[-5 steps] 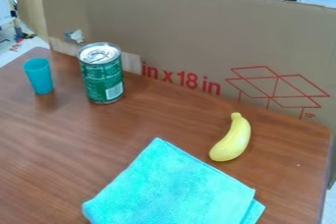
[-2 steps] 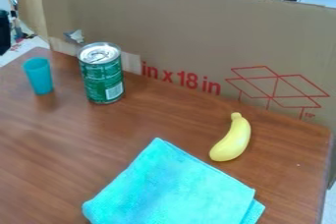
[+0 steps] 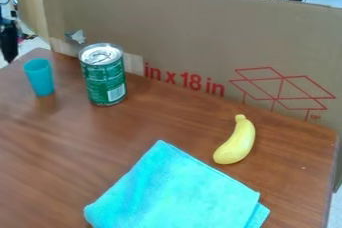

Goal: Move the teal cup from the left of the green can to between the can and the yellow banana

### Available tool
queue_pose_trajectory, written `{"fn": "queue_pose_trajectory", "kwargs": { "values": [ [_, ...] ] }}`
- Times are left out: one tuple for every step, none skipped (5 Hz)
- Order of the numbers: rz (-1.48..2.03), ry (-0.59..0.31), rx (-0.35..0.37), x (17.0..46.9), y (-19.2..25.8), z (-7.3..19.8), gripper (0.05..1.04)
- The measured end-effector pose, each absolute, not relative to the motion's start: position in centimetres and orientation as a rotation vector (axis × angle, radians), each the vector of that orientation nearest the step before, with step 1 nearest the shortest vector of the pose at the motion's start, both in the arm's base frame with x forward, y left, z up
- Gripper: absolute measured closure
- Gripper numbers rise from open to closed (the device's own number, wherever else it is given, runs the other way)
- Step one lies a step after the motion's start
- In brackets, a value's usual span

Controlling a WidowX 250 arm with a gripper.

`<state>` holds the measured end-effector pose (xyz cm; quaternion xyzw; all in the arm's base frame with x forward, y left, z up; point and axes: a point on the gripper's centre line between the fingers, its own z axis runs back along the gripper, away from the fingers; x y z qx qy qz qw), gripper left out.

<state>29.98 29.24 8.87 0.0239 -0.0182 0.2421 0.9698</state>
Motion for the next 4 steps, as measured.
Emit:
{"fn": "queue_pose_trajectory", "kwargs": {
  "values": [
    [0.498, -0.036, 0.031, 30.7, 29.5, 8.5, 0.082],
    [0.501, -0.049, 0.008, 31.0, 29.2, 8.7, 0.082],
    [0.490, -0.061, -0.015, 31.3, 28.9, 8.6, 0.082],
    [0.467, -0.059, -0.026, 31.9, 28.1, 8.6, 0.082]
  ]
}}
